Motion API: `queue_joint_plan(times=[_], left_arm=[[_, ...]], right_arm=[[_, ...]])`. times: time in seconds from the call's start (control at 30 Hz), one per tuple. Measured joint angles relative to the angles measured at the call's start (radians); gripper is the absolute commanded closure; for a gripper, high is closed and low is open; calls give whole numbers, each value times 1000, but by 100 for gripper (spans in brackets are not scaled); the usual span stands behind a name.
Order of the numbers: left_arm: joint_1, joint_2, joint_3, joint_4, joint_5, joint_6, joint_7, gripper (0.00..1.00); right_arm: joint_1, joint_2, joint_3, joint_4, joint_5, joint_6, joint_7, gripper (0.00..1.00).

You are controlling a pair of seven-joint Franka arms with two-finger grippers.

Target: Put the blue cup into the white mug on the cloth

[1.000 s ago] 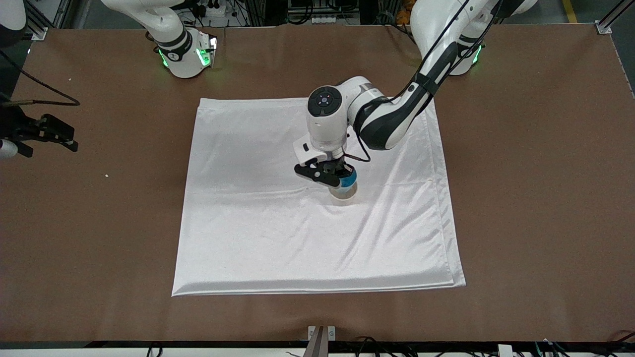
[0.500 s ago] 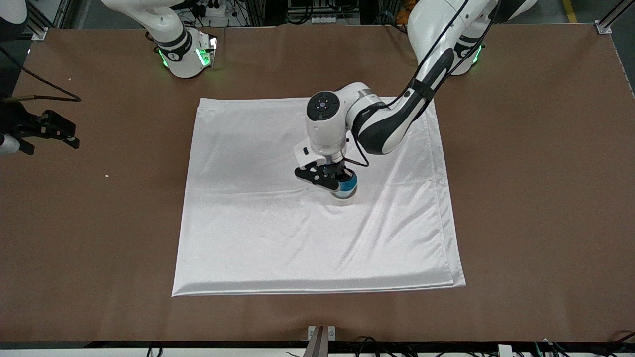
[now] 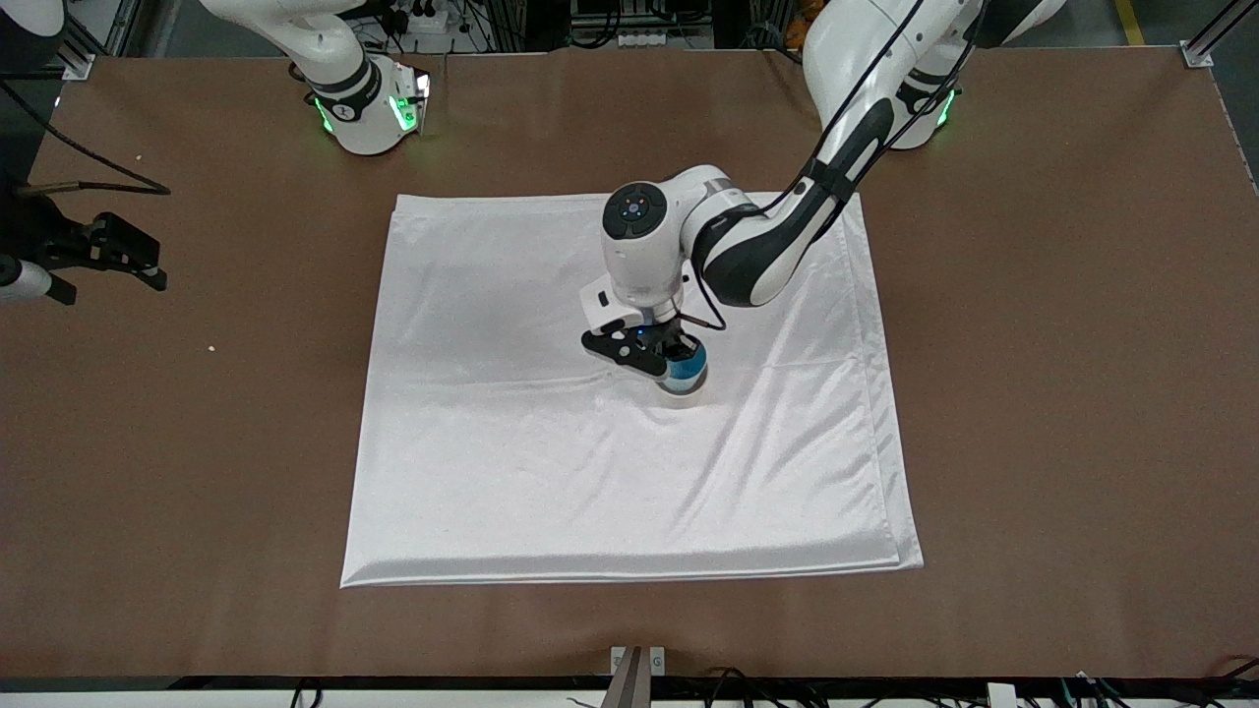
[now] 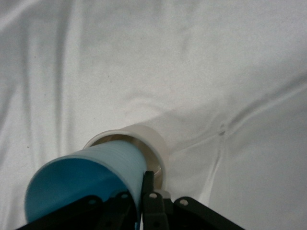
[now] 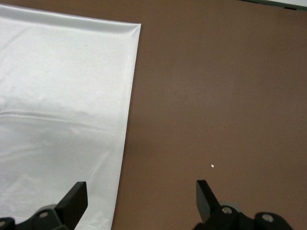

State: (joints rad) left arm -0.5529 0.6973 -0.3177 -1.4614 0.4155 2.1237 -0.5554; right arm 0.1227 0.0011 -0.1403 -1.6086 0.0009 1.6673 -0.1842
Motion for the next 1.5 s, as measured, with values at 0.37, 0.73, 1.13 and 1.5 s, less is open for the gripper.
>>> queue_joint_plan(times=[0.37, 0.73, 1.13, 1.5], left_arm=[[-1, 0, 0, 1, 2, 0, 0, 0], [-1, -3, 0, 22, 2, 1, 0, 0], [27, -108, 3, 43, -7, -69, 0, 0], [119, -314, 4, 37, -188, -230, 0, 0]], right_arm=[[-2, -3, 1, 0, 0, -5, 0, 0], [-2, -9, 1, 1, 0, -10, 0, 0], [-2, -16, 4, 8, 0, -28, 92, 0], [-3, -17, 22, 12, 0, -34, 158, 0]])
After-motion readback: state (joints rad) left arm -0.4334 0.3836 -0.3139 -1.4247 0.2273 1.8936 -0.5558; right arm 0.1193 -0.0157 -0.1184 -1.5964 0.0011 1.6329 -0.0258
